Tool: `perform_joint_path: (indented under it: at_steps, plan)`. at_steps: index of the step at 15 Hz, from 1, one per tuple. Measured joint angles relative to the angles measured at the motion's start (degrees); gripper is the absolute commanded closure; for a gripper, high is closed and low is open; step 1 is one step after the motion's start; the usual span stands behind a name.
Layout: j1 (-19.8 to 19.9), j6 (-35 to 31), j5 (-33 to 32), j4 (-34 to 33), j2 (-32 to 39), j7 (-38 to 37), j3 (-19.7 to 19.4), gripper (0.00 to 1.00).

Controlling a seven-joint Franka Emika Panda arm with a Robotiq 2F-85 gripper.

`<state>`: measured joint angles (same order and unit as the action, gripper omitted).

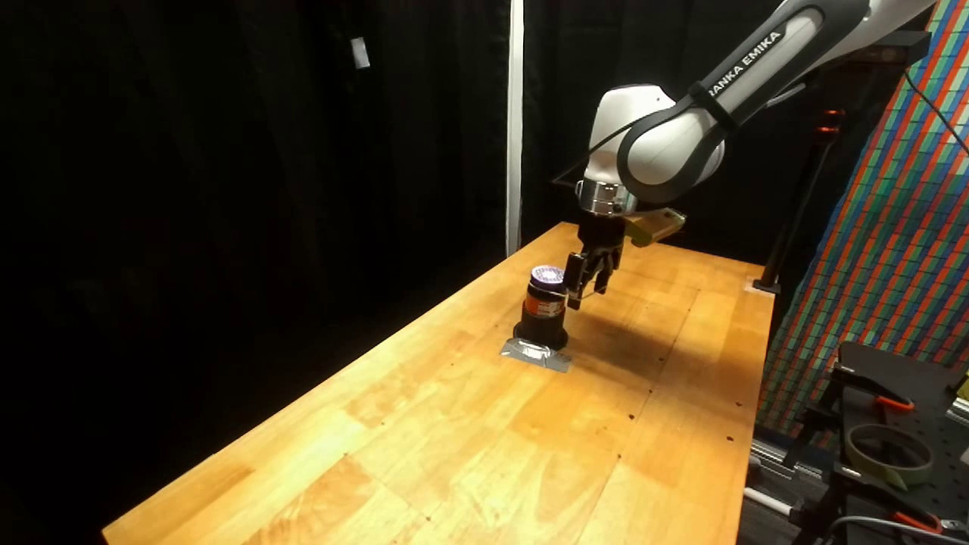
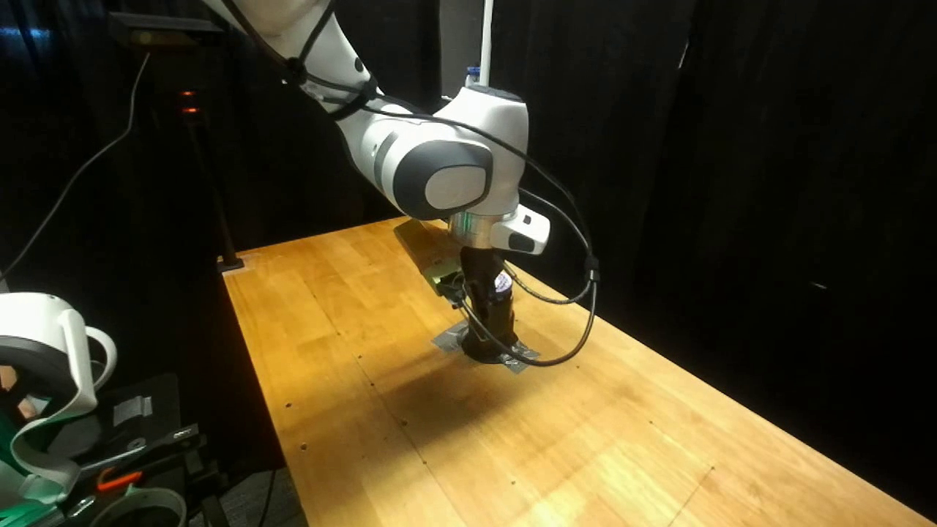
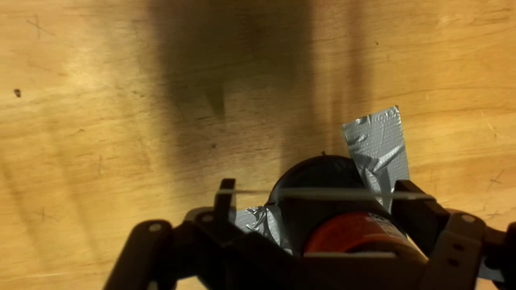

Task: Put the rubber band on the jar.

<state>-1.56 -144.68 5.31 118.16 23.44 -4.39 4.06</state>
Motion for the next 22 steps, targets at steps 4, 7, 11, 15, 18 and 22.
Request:
perform_joint_path:
  at_steps: [4,7,11,15,18,22]
  plan:
    - [1.9,-5.3,6.4,4.0,-2.4,4.6,1.3,0.58]
    - [4.4,-12.9,13.5,9.2,-4.9,11.4,4.2,0.82]
    - [12.3,-28.7,29.2,17.1,-7.6,27.6,15.7,0.95]
    - [23.7,-37.5,48.0,16.8,-7.7,45.0,33.7,0.92]
    - [33.9,-39.3,59.0,12.9,-6.9,57.0,47.2,0.91]
    - [50.2,-41.3,65.3,9.1,-1.6,71.0,64.2,0.59]
